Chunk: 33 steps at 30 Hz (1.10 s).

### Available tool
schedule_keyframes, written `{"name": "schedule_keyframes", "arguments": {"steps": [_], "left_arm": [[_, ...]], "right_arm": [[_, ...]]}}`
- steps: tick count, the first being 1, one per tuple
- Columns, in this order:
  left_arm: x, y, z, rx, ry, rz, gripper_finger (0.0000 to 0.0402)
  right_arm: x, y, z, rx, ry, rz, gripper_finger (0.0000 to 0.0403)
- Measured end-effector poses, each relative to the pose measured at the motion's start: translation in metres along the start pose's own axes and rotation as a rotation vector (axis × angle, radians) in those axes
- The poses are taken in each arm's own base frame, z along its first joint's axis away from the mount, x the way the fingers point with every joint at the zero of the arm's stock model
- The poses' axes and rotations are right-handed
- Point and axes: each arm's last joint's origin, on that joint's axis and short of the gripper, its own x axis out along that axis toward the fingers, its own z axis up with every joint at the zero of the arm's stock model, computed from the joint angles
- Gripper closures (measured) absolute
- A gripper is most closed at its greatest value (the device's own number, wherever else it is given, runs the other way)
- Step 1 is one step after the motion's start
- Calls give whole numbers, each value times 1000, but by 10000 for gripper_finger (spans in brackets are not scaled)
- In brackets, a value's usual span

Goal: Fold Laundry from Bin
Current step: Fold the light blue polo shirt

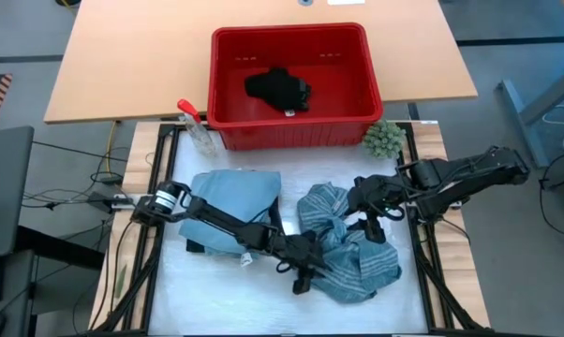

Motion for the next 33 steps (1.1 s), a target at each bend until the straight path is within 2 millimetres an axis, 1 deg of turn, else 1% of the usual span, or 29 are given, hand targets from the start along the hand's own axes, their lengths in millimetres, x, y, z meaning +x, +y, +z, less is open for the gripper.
{"name": "schedule_keyframes", "arguments": {"steps": [4,8,10,13,15,21,23,25,27,29,33], "left_arm": [[-13,2,11,-6,14,15,269],[-25,-1,17,22,53,40,269],[-31,-1,18,41,72,71,269],[-36,-2,21,60,82,89,269],[-36,-1,21,68,84,92,269],[-37,3,20,87,115,96,269],[-37,5,19,99,132,90,269],[-38,7,18,100,141,87,269],[-38,10,17,94,160,96,269],[-41,12,17,89,182,105,269],[-49,14,27,115,148,114,269]], "right_arm": [[2,7,-2,6,18,27,163],[8,26,-7,-51,48,84,163],[13,38,-7,-95,35,104,163],[25,52,-7,-154,20,80,163],[35,56,-8,-172,36,44,163],[68,58,-10,-155,116,-72,164],[77,58,-14,-134,166,-92,170],[84,58,-17,-120,225,-82,189],[88,59,-22,-93,282,-73,221],[90,60,-24,-63,309,-68,261],[89,64,-25,-23,303,-62,351]]}}
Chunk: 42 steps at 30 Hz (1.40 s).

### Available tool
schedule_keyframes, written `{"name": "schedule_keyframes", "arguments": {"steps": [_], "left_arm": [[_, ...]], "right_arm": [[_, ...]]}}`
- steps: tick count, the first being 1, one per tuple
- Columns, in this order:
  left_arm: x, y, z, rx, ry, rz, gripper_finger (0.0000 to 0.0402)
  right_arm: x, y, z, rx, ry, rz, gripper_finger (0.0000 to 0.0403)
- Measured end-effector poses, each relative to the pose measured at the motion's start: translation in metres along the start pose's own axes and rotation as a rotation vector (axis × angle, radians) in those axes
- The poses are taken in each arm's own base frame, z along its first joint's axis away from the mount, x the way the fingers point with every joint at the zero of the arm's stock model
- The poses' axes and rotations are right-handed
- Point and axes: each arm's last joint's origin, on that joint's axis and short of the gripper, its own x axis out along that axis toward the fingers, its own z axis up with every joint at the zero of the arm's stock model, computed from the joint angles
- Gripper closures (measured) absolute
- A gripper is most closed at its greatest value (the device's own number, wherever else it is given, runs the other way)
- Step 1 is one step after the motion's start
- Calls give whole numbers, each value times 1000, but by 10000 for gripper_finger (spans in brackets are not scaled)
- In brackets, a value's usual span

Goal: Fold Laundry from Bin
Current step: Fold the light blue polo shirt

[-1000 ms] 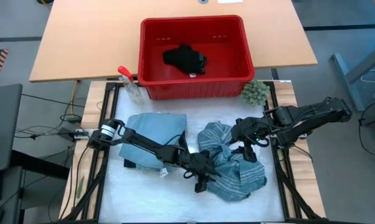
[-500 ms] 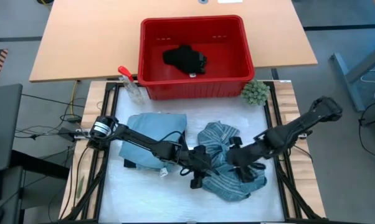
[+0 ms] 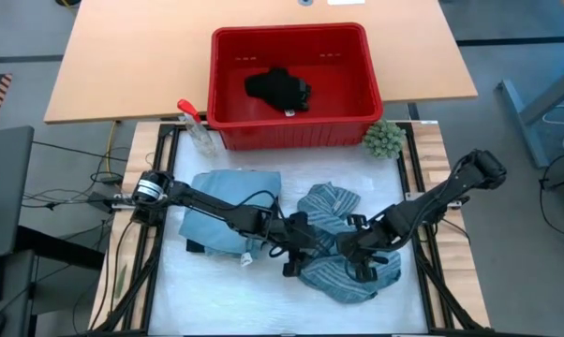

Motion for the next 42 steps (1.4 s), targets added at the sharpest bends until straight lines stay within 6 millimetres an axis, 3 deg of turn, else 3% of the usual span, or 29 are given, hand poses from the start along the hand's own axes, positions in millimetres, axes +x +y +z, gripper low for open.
{"name": "schedule_keyframes", "arguments": {"steps": [2,9,14,30,42], "left_arm": [[-5,3,6,13,-34,5,269],[-28,10,37,112,-262,9,269],[-32,7,49,268,-386,15,269],[-31,27,43,123,-296,-140,269],[-12,36,33,30,-250,-174,285]], "right_arm": [[-3,0,0,7,-10,6,379],[-29,7,16,-55,-97,41,358],[-38,11,23,-101,-143,57,369],[-40,9,24,-97,-162,16,371],[-40,-4,37,-47,-214,25,367]]}}
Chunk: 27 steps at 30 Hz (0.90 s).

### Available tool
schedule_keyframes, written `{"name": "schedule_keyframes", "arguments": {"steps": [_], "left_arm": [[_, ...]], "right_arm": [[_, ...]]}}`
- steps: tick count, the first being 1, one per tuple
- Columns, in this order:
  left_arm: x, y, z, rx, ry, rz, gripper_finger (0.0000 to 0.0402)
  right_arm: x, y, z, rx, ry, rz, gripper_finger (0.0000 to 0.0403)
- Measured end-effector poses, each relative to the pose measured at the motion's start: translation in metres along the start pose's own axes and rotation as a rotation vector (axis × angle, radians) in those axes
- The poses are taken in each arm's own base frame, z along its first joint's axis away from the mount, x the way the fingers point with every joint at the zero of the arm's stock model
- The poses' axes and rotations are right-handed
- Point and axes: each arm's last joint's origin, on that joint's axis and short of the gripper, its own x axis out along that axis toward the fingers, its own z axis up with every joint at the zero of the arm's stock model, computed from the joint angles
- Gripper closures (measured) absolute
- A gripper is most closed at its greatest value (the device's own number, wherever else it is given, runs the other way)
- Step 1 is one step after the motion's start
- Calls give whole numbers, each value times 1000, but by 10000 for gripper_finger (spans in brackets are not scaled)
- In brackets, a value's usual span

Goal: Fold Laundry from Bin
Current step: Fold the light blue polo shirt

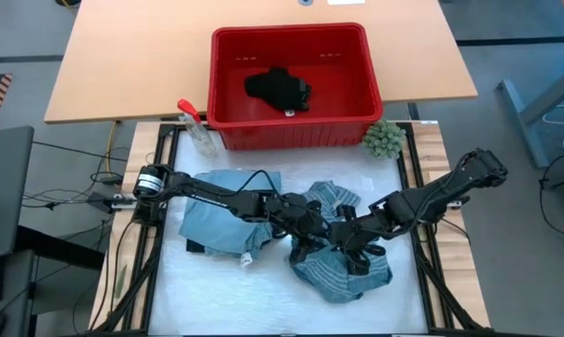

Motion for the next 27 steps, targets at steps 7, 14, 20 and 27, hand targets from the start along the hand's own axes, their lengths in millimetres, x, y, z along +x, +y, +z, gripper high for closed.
{"name": "schedule_keyframes", "arguments": {"steps": [7,14,20,27], "left_arm": [[0,5,-3,-21,25,38,394],[-9,28,-6,-78,93,143,400],[-22,60,-3,-151,82,196,401],[-28,79,-11,-220,110,240,401]], "right_arm": [[-4,1,-1,-4,14,-2,367],[-20,11,-3,-40,40,-30,369],[-25,13,-10,-12,55,-85,368],[-29,9,-6,61,6,-140,349]]}}
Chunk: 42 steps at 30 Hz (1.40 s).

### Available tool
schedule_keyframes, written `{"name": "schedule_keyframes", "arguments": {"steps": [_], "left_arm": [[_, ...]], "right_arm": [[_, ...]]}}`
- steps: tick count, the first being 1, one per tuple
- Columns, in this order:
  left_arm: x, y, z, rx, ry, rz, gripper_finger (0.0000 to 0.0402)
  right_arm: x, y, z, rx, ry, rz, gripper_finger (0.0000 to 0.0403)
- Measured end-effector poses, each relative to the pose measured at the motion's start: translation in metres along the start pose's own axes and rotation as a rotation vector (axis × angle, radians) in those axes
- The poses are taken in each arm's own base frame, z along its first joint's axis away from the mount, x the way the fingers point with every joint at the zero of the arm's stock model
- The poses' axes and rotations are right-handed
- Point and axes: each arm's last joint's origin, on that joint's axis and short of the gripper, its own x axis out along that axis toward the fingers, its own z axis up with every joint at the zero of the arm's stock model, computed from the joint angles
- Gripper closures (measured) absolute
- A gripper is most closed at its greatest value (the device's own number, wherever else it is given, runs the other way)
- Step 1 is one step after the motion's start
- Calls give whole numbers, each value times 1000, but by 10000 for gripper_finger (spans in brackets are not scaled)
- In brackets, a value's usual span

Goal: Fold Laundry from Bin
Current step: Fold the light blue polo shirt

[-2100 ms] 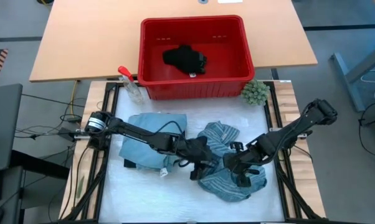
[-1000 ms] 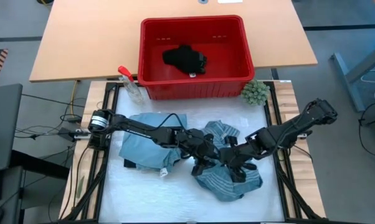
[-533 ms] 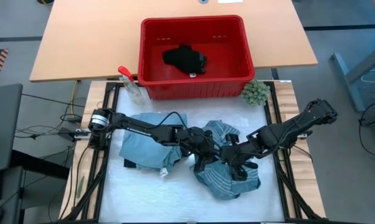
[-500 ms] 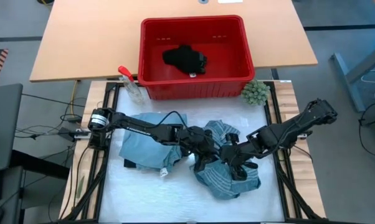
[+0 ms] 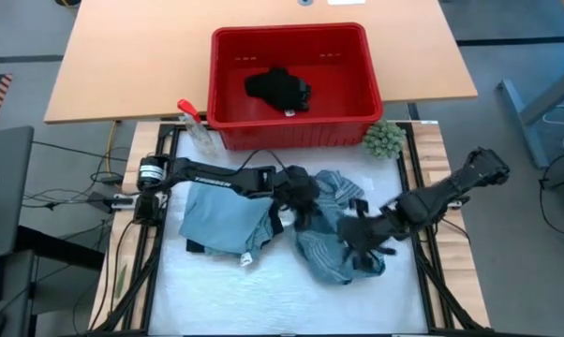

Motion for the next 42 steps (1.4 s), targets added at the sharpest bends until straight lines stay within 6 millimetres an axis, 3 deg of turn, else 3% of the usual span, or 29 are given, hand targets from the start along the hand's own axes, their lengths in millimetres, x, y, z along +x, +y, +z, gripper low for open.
{"name": "schedule_keyframes", "arguments": {"steps": [3,7,10,13,18,22,30,35,42], "left_arm": [[5,5,-9,-17,42,64,401],[0,-8,-5,-2,53,19,401],[3,-1,-14,-5,102,113,401],[-1,3,-9,-23,81,150,401],[-4,6,-10,-34,96,206,401],[-8,9,-6,-39,78,211,402],[-8,9,-8,-45,105,186,401],[-8,9,-8,-44,107,184,401],[-8,10,-8,-42,105,197,401]], "right_arm": [[0,-1,1,-39,4,29,323],[2,-3,4,-74,-25,-1,280],[1,-1,2,-74,2,25,250],[1,1,-2,-38,34,31,232],[13,-5,-8,37,15,-81,222],[30,-21,-9,77,-11,-179,222],[44,-55,14,103,-124,-193,216],[52,-72,19,152,-67,-139,207],[87,-77,5,163,89,-92,197]]}}
